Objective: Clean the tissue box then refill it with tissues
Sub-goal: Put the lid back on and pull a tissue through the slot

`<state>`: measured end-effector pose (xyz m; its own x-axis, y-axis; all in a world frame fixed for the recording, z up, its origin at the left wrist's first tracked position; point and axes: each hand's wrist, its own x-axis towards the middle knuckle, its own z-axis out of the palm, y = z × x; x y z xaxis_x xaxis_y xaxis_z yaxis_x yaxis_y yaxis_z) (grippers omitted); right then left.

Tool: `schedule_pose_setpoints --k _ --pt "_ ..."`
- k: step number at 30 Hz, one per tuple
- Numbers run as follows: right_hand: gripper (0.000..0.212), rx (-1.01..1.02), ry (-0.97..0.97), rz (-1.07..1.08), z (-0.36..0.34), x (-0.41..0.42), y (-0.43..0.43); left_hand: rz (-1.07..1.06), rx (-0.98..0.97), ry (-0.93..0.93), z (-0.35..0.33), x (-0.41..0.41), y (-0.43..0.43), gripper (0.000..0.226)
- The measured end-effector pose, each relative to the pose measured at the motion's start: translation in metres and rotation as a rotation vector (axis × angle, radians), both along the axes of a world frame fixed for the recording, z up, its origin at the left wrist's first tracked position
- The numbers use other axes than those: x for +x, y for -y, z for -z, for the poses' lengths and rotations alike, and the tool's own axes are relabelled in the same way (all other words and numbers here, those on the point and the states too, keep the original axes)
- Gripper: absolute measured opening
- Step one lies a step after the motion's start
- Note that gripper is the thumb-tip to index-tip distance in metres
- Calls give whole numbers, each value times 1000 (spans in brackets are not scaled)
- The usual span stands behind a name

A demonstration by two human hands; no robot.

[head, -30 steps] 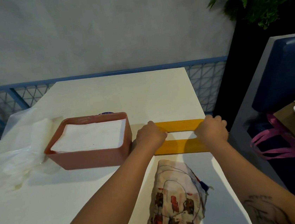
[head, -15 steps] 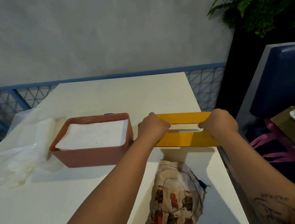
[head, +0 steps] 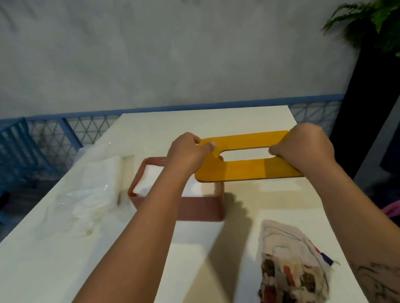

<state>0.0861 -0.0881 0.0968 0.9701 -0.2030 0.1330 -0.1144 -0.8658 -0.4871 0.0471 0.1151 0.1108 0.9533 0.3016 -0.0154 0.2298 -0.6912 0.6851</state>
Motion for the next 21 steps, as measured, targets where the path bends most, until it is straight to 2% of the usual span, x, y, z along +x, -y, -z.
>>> schedule_pose_setpoints --k 9,15,21 --pt "37 -21 -30 -20 1 -2 -94 -122 13 73 23 -4 -109 37" --pt "42 -50 -57 22 9 -6 -131 -115 -245 111 57 2 -157 36" --pt "42 -46 -67 68 15 -11 -153 53 -514 35 83 6 -172 57"
